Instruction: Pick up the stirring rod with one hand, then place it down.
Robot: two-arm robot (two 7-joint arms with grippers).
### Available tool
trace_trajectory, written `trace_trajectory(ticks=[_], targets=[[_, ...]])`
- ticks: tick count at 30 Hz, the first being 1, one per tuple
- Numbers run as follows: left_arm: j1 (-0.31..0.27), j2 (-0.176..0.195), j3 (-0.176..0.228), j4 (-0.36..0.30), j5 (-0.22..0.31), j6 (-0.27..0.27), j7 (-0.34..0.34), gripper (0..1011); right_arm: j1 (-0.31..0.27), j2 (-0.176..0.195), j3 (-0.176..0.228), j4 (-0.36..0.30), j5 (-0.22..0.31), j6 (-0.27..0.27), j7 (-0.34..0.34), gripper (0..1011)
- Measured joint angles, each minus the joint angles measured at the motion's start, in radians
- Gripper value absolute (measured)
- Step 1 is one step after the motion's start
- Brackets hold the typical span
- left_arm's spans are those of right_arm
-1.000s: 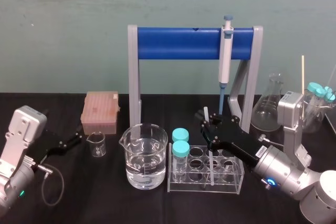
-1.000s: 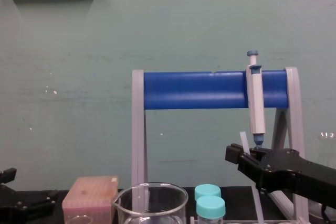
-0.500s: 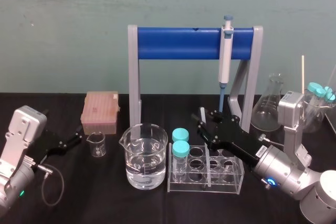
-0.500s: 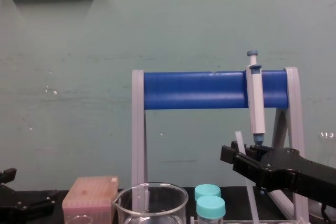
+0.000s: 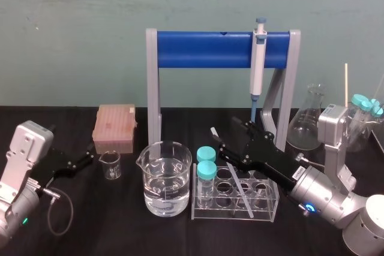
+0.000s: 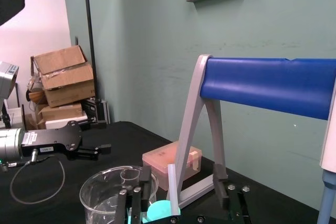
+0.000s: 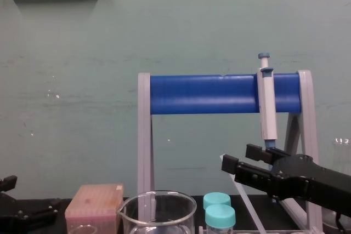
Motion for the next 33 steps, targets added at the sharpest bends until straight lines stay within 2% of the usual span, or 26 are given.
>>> trace_trajectory(ticks=[4,8,9,13,19,21,23,24,27,28,31,33], targets=[[0.000,0.000,0.000,0.000,0.000,0.000,0.000,1000,0.000,0.000,0.000,0.000,0.000,0.000,0.000,880],[0.000,0.000,0.000,0.000,0.000,0.000,0.000,1000,0.000,0.000,0.000,0.000,0.000,0.000,0.001,947],[0.000,0.000,0.000,0.000,0.000,0.000,0.000,1000,0.000,0.000,0.001,0.000,0.001,0.000,0.001,990],[0.000,0.000,0.000,0.000,0.000,0.000,0.000,1000,-0.004,0.008,0.010,-0.019,0.012,0.007,0.004,1003],[0.000,0.000,0.000,0.000,0.000,0.000,0.000,1000,-0.054,0.056,0.045,-0.103,0.019,0.047,-0.040,1003],[0.000,0.000,0.000,0.000,0.000,0.000,0.000,1000,-0.072,0.067,0.063,-0.125,0.013,0.054,-0.073,1003],[0.000,0.000,0.000,0.000,0.000,0.000,0.000,1000,-0.102,0.074,0.093,-0.153,-0.020,0.063,-0.161,1003],[0.000,0.000,0.000,0.000,0.000,0.000,0.000,1000,-0.120,0.073,0.116,-0.162,-0.059,0.074,-0.243,1003],[0.000,0.000,0.000,0.000,0.000,0.000,0.000,1000,-0.138,0.064,0.141,-0.168,-0.107,0.097,-0.343,1003],[0.000,0.000,0.000,0.000,0.000,0.000,0.000,1000,-0.145,0.057,0.153,-0.168,-0.135,0.115,-0.398,1003],[0.000,0.000,0.000,0.000,0.000,0.000,0.000,1000,-0.150,0.047,0.165,-0.160,-0.171,0.158,-0.460,1003],[0.000,0.000,0.000,0.000,0.000,0.000,0.000,1000,-0.151,0.041,0.168,-0.152,-0.181,0.194,-0.476,1003]])
